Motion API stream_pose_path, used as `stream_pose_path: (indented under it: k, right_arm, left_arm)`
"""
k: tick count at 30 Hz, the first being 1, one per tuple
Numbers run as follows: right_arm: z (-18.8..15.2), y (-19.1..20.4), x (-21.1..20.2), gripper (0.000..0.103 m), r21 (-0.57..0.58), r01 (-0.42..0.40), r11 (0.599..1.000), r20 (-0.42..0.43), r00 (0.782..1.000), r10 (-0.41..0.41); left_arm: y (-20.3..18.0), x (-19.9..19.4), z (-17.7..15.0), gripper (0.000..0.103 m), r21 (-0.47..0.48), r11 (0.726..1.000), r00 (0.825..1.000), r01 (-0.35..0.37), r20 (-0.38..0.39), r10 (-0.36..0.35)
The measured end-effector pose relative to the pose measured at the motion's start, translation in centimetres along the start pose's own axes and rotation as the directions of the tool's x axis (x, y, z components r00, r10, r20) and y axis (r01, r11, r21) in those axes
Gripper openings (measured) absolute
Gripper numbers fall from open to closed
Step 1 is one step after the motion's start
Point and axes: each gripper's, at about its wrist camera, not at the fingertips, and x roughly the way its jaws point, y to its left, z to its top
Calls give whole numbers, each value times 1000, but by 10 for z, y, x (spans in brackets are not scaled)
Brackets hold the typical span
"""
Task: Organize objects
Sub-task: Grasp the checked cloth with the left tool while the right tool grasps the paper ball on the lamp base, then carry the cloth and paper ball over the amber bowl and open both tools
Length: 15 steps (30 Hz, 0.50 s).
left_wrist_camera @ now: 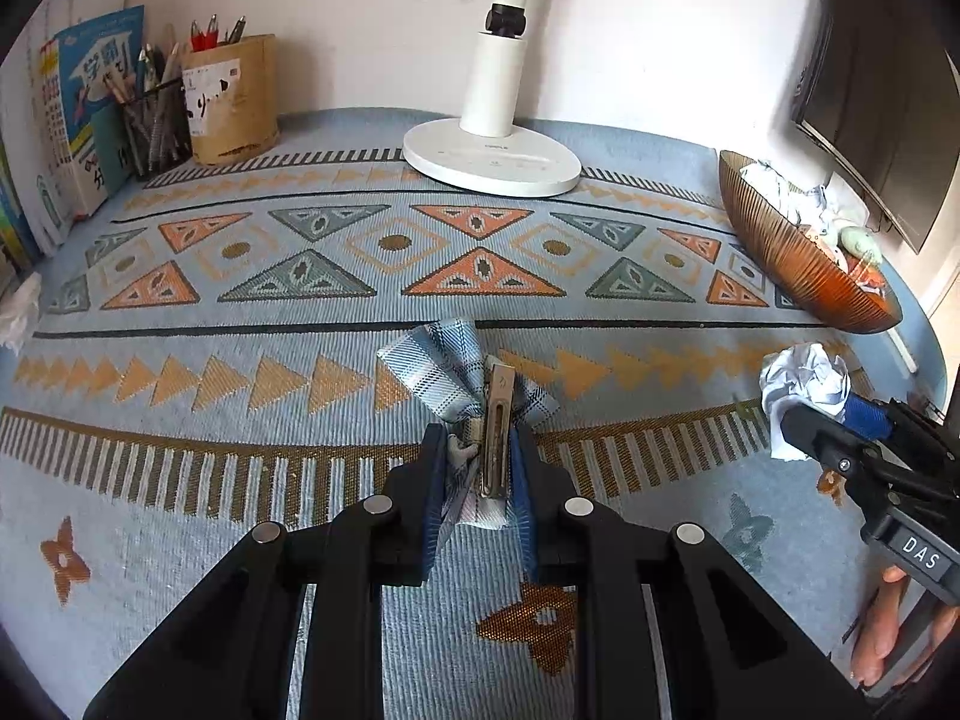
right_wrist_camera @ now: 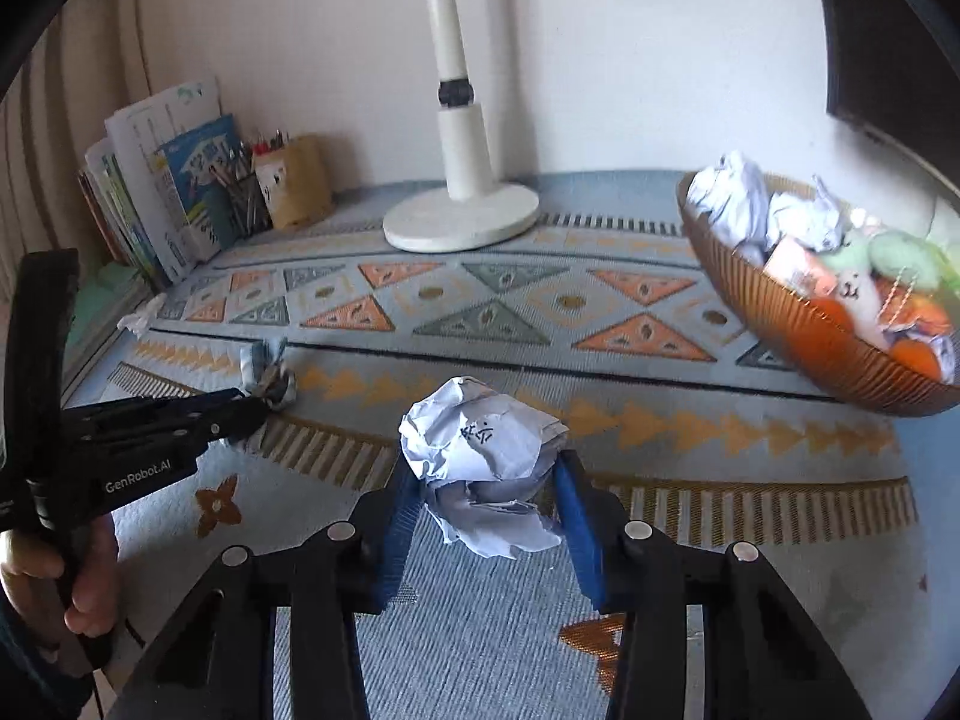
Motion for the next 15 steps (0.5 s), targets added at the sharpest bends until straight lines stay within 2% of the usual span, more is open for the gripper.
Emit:
stream_pose_path:
  k: [5, 7, 10, 12, 15]
  right_arm:
    - [-1, 3, -5, 44, -15, -24, 1000, 18, 1000, 24]
    - [-2, 5, -7, 44, -26, -26, 999, 30, 999, 26]
    - [-2, 6, -10, 44, -34, -22, 999, 48, 999, 24]
    - [-3, 6, -14, 44, -28, -22, 999, 66, 998, 23]
    - [-4, 2, -26, 44, -1, -3, 1000, 111, 994, 3]
  left_arm:
    - [2, -4, -1, 18, -11, 1000, 1000, 13, 17, -12]
    - [6, -12, -2, 18, -25, 999, 997, 45, 58, -44]
    - [18, -30, -6, 18, -66, 991, 982, 114, 157, -102]
    - [21, -31, -7, 18, -84, 990, 982, 115, 158, -101]
    - [10, -38, -5, 18, -51, 989, 978, 142, 164, -132]
